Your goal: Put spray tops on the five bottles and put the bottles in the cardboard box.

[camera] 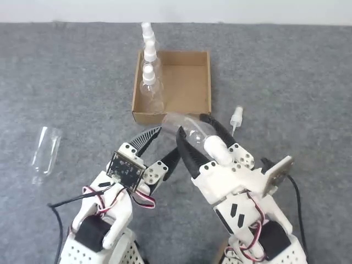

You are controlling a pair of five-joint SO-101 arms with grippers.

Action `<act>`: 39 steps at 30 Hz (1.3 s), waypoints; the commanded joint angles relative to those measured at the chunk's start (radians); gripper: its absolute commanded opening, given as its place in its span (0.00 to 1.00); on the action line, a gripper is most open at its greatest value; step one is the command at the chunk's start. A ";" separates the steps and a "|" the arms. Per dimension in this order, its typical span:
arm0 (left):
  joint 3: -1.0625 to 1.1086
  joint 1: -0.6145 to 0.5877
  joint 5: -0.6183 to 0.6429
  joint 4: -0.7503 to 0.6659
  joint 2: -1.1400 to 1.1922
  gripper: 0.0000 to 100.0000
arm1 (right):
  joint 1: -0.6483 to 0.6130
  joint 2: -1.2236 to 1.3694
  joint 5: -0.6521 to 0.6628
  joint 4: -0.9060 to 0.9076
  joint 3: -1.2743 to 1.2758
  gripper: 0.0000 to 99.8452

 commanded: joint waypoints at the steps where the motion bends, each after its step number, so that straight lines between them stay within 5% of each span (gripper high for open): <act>1: -0.021 -0.032 -0.002 -0.060 -0.014 0.19 | -0.030 0.022 0.031 0.021 -0.011 0.05; 25: -0.038 -0.104 0.000 -0.130 -0.015 0.19 | 0.085 0.030 0.160 0.012 0.037 0.05; 35: -0.028 -0.107 0.000 -0.051 -0.015 0.19 | 0.085 0.031 0.157 0.019 0.034 0.05; 39: -0.022 -0.198 0.061 -0.014 -0.017 0.17 | 0.085 0.031 0.160 0.019 0.032 0.05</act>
